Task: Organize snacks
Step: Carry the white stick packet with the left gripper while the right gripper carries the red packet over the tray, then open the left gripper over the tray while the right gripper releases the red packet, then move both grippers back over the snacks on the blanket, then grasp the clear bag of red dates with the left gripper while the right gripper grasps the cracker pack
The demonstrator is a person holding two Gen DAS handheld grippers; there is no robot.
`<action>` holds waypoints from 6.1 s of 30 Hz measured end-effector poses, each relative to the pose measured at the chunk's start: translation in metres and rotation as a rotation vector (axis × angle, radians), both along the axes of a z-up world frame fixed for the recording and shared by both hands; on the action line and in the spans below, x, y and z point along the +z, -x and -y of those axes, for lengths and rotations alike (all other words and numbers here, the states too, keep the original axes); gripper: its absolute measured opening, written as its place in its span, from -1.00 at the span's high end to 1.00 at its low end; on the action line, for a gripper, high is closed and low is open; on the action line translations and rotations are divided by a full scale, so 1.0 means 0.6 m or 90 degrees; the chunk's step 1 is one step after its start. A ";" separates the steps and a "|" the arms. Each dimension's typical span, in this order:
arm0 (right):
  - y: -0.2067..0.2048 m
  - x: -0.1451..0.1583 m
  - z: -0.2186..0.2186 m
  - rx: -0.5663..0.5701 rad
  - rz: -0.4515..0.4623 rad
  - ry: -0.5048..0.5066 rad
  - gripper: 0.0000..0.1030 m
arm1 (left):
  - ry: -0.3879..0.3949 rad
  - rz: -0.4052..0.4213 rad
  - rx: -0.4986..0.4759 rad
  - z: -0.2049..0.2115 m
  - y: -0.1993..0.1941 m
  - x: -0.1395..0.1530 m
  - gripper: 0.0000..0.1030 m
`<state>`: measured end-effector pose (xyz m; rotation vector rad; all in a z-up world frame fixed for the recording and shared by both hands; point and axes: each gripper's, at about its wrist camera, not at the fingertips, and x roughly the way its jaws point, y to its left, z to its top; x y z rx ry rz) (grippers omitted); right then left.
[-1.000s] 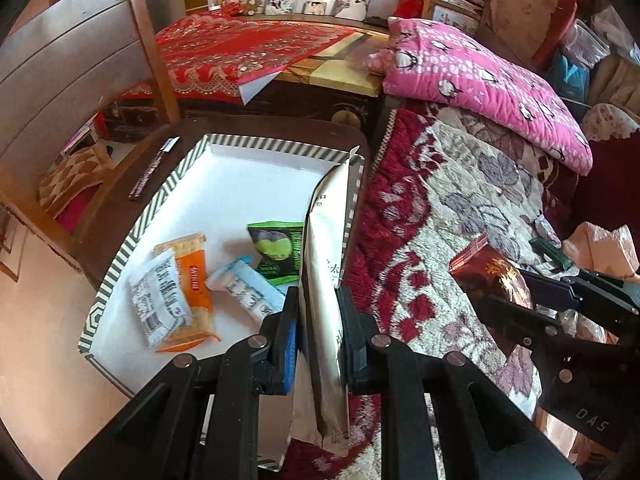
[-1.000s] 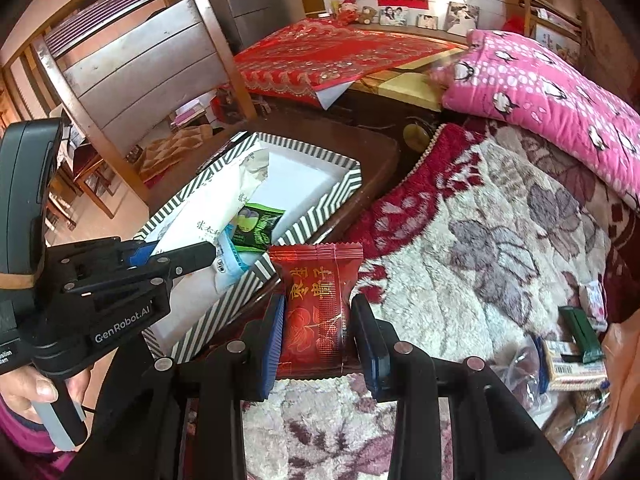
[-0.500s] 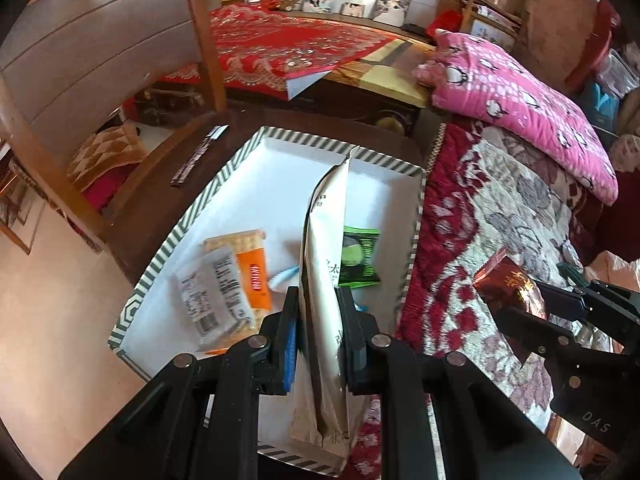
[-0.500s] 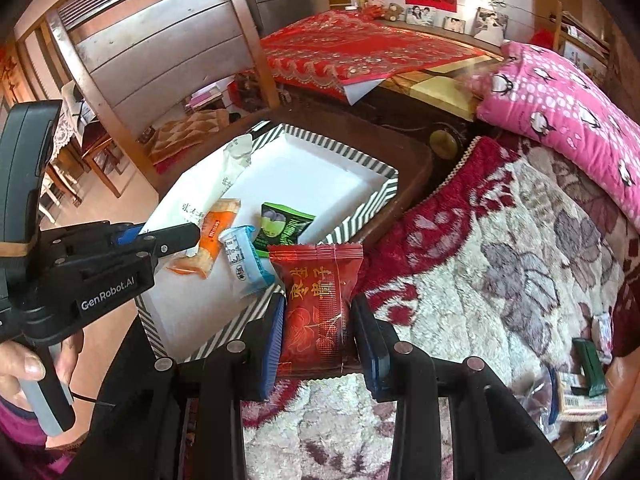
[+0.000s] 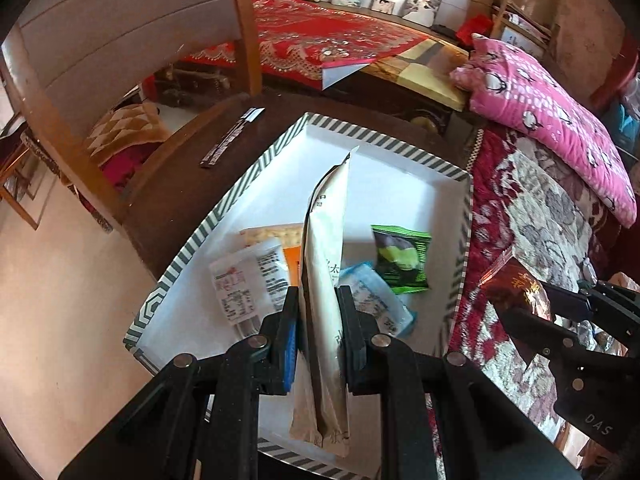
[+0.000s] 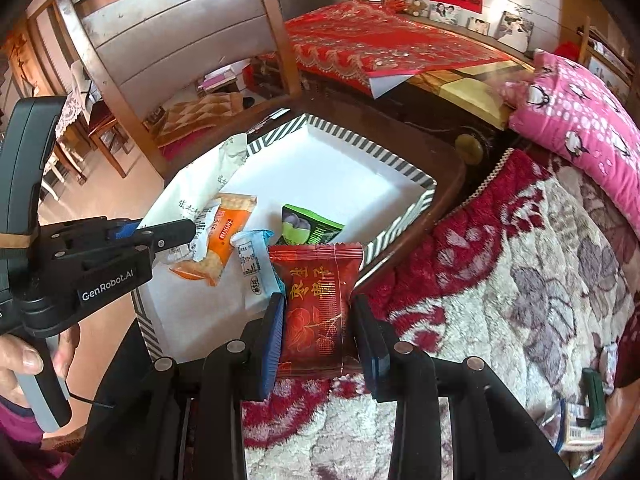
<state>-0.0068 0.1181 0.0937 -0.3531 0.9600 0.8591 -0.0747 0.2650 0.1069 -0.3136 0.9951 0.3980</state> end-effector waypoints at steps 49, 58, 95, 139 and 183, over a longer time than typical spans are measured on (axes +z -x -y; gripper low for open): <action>-0.029 -0.033 -0.097 0.035 -0.039 -0.006 0.04 | -0.047 -0.017 0.052 -0.030 -0.015 -0.019 -0.29; -0.021 -0.019 -0.059 0.013 -0.031 -0.016 -0.03 | -0.058 -0.004 0.038 -0.002 -0.010 -0.005 -0.41; -0.001 -0.024 0.278 -0.224 -0.032 -0.031 -0.26 | -0.047 0.007 -0.174 0.278 -0.062 0.005 -0.59; -0.022 -0.099 0.581 -0.465 -0.112 -0.030 -0.41 | 0.069 -0.076 -0.521 0.602 -0.242 -0.149 0.10; -0.040 -0.091 0.422 -0.305 -0.139 -0.118 0.48 | 0.021 -0.048 -0.355 0.373 -0.108 -0.080 0.26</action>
